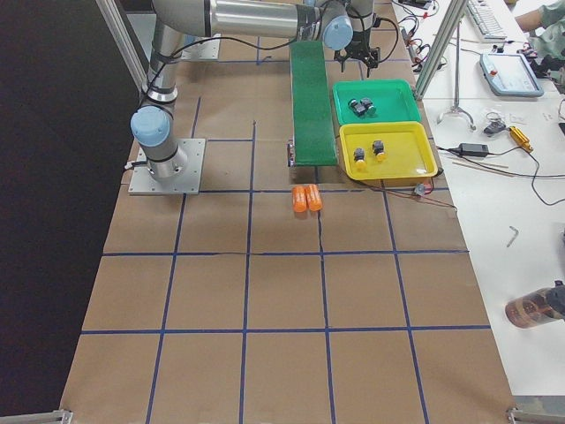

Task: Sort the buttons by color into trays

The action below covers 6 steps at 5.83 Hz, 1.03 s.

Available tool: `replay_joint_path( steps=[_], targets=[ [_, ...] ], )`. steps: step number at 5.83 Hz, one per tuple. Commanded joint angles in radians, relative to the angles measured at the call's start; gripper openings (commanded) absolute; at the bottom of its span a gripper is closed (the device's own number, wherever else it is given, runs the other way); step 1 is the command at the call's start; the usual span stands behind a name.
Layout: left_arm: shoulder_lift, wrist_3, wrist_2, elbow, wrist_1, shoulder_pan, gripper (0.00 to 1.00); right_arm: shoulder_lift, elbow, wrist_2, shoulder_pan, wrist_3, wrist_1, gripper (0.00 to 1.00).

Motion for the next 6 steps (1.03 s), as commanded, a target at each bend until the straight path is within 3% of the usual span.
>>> replay_joint_path(
  steps=[1,2,3,5,6],
  targets=[
    [0.000,0.000,-0.002,0.000,0.000,0.001,0.98,-0.131,0.001,0.003,-0.028,0.440,0.313,1.00],
    [0.000,-0.002,-0.002,0.000,0.002,0.001,0.98,-0.185,0.003,0.003,-0.025,0.668,0.400,1.00],
    [0.002,-0.002,-0.004,0.000,0.002,0.002,0.98,-0.222,0.033,0.003,-0.031,0.745,0.443,1.00],
    [0.002,-0.003,-0.004,0.000,0.002,0.002,0.98,-0.357,0.134,0.006,-0.039,0.771,0.422,1.00],
    [0.002,-0.003,-0.002,0.000,0.002,0.002,0.98,-0.358,0.145,-0.003,-0.063,0.822,0.396,1.00]
  ],
)
